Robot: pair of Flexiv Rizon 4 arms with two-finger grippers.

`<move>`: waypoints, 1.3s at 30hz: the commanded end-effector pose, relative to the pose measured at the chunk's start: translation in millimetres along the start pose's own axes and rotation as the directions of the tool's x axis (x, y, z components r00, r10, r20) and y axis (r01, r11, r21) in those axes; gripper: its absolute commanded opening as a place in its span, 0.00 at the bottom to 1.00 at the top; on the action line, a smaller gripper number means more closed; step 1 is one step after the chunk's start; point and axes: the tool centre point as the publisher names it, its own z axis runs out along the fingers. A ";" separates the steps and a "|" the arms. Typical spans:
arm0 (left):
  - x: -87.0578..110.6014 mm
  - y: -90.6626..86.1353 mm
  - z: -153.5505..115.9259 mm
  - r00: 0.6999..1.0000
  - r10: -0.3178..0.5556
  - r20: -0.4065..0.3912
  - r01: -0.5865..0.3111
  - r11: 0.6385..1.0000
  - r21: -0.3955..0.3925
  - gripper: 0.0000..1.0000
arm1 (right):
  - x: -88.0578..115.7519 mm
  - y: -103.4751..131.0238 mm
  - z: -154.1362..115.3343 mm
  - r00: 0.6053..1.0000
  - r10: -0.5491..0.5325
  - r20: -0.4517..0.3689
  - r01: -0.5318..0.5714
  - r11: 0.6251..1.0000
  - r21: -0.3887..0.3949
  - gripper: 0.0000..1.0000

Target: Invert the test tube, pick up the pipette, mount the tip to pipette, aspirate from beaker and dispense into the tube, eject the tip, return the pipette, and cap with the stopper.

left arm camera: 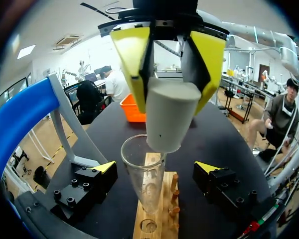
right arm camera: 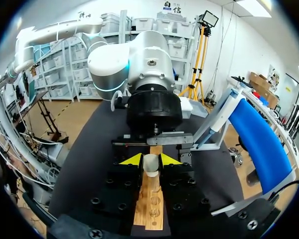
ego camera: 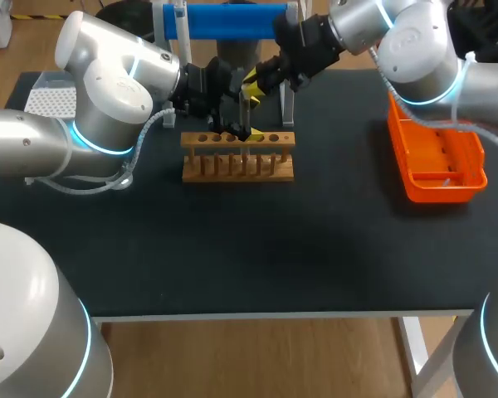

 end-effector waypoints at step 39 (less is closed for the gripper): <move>-0.6 -0.1 -1.1 1.000 0.000 -0.005 0.000 1.000 -0.002 1.00 | -5.5 -0.2 6.3 1.000 0.002 -0.002 -0.002 1.000 0.005 0.00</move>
